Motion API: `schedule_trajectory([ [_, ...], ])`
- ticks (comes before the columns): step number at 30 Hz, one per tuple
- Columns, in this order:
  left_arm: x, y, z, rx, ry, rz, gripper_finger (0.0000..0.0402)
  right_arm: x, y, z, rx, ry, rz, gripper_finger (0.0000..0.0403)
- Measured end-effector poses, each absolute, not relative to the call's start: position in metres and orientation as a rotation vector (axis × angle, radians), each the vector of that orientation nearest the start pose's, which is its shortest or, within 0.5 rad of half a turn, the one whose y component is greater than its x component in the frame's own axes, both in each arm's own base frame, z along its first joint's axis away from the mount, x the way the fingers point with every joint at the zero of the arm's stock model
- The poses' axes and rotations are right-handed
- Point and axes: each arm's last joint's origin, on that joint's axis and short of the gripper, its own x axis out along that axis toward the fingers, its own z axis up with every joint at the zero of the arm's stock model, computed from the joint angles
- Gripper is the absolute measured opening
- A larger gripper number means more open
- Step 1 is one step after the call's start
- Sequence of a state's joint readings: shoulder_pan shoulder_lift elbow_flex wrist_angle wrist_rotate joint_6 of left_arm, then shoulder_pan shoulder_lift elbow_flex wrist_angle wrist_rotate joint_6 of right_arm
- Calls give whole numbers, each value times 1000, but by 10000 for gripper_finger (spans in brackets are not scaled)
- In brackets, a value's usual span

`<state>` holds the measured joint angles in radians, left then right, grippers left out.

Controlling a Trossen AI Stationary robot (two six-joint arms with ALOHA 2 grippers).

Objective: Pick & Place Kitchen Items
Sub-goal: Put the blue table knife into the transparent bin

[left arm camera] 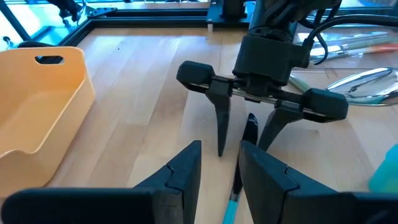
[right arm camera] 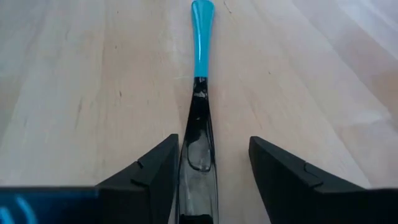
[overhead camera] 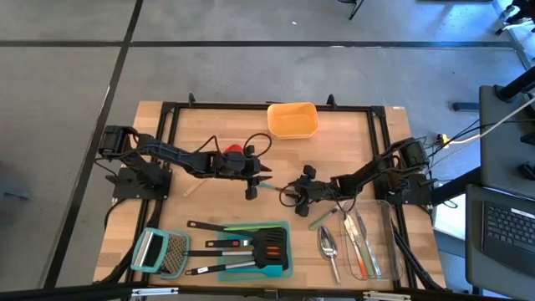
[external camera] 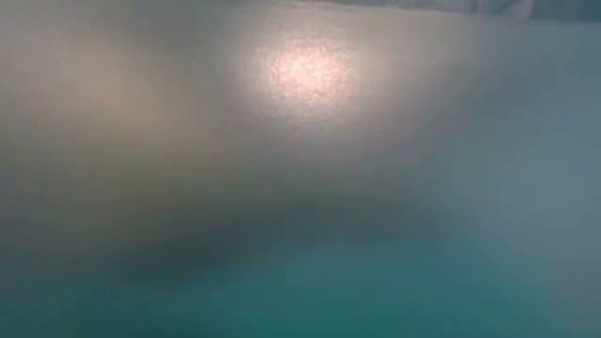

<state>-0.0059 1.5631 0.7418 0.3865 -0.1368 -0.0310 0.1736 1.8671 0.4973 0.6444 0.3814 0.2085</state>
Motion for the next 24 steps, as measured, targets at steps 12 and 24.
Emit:
schedule_trajectory([
  [12,316,2,189,-25,427,141,103,276,20,65,-9,679,-298,206],
  [24,316,2,189,-19,427,138,103,277,7,65,1,692,-254,206],
])
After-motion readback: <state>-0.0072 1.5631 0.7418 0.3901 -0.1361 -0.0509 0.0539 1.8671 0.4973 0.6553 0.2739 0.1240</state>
